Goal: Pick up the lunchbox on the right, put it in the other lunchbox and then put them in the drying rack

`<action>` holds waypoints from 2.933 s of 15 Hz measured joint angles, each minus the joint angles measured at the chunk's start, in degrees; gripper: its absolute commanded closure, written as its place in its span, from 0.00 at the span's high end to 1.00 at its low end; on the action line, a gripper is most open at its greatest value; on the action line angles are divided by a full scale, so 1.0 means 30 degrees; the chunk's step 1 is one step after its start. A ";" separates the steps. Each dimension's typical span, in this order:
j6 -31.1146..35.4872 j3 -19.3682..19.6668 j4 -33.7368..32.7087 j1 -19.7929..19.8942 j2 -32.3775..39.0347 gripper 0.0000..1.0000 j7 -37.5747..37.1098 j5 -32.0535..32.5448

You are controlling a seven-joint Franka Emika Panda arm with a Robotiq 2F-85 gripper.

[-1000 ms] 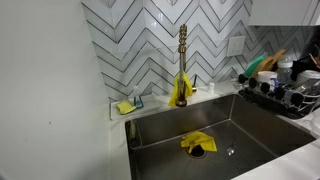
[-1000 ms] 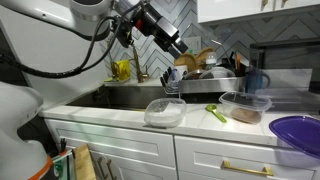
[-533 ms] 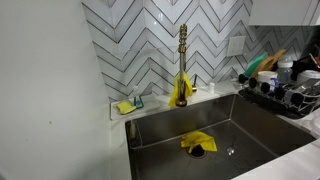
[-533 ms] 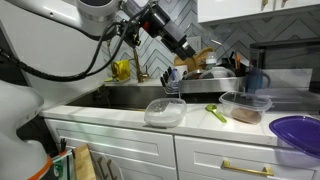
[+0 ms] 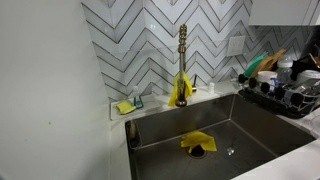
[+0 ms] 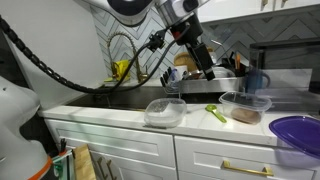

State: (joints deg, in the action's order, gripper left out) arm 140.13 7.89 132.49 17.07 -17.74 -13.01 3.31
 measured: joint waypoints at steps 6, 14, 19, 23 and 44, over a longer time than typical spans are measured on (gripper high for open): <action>-0.0781 0.1516 -0.2714 -0.0428 0.3102 1.00 0.1193 -0.3374; -0.2233 0.1877 -0.5951 -0.0445 0.7203 1.00 -0.1319 -0.5864; -0.3015 0.1881 -0.7688 -0.0433 0.9291 1.00 -0.2894 -0.6938; -0.3014 0.1880 -0.8302 -0.0309 1.0401 1.00 -0.3289 -0.8556; -0.2998 0.2137 -0.8737 0.0251 1.0378 0.01 -0.4084 -1.0019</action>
State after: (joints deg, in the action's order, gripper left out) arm 131.14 14.30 106.28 17.82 13.39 -25.27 -26.74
